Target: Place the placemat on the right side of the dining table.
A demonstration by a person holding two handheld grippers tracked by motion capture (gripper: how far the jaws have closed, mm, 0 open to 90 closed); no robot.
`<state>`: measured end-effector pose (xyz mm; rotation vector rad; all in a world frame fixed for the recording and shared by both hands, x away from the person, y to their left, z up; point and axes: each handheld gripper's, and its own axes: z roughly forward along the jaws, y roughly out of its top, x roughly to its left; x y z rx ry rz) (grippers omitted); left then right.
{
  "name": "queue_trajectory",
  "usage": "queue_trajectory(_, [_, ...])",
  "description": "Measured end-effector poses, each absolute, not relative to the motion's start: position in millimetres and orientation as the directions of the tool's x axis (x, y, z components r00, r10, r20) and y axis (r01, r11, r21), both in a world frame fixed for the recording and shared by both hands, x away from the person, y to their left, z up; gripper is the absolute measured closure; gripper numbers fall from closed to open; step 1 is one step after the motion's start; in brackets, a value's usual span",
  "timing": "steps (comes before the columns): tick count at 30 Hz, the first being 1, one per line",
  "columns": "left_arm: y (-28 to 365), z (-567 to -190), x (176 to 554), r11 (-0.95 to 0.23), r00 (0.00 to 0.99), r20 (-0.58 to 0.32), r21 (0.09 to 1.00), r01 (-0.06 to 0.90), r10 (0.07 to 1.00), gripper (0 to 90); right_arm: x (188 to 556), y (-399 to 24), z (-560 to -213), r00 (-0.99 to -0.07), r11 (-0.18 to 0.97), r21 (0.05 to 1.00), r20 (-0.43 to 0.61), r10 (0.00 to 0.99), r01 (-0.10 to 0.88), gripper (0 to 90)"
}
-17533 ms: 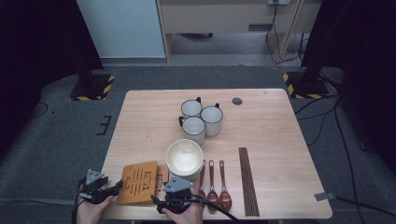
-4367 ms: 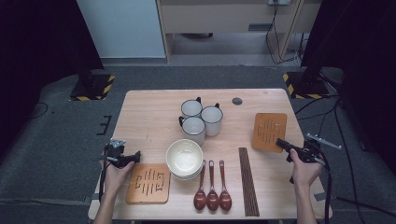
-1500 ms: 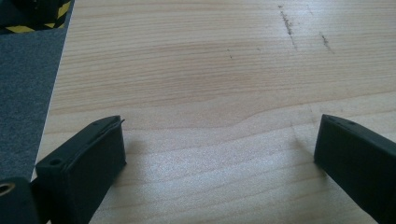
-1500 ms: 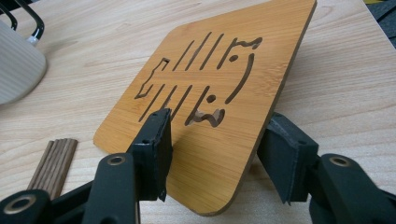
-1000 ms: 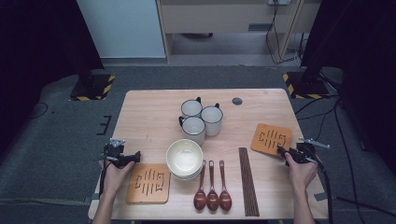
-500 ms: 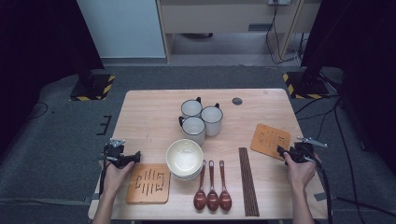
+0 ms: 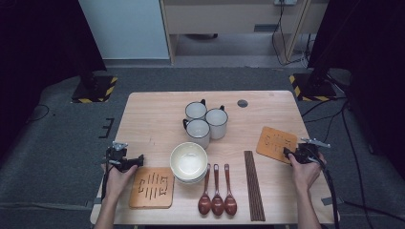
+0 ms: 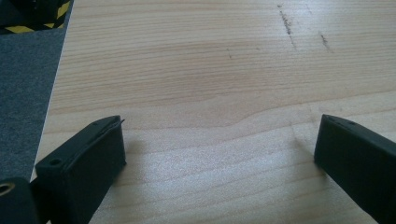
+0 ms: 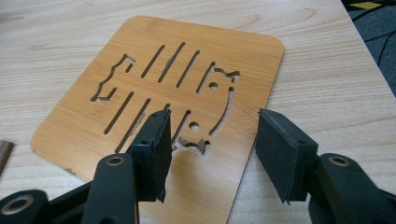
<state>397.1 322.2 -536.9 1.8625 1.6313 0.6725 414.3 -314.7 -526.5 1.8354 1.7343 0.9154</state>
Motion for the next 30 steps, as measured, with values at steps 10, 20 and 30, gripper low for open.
queue_trajectory(10, [322.2,-536.9,397.1,-0.095,0.130,0.004,0.702,0.706,0.991,1.1,416.8,-313.9,-529.7,0.002,-0.120,0.714,0.165,0.986,0.690,44.1])
queue_trajectory(20, [322.2,-536.9,397.1,-0.095,0.130,0.004,0.702,0.706,0.991,1.1,417.5,-308.6,-532.7,0.027,-0.114,0.737,0.129,0.991,0.667,43.6])
queue_trajectory(30, [322.2,-536.9,396.9,-0.096,0.131,0.004,0.702,0.706,0.991,1.1,418.3,-297.7,-533.2,0.023,-0.040,0.736,0.033,0.999,0.675,45.1])
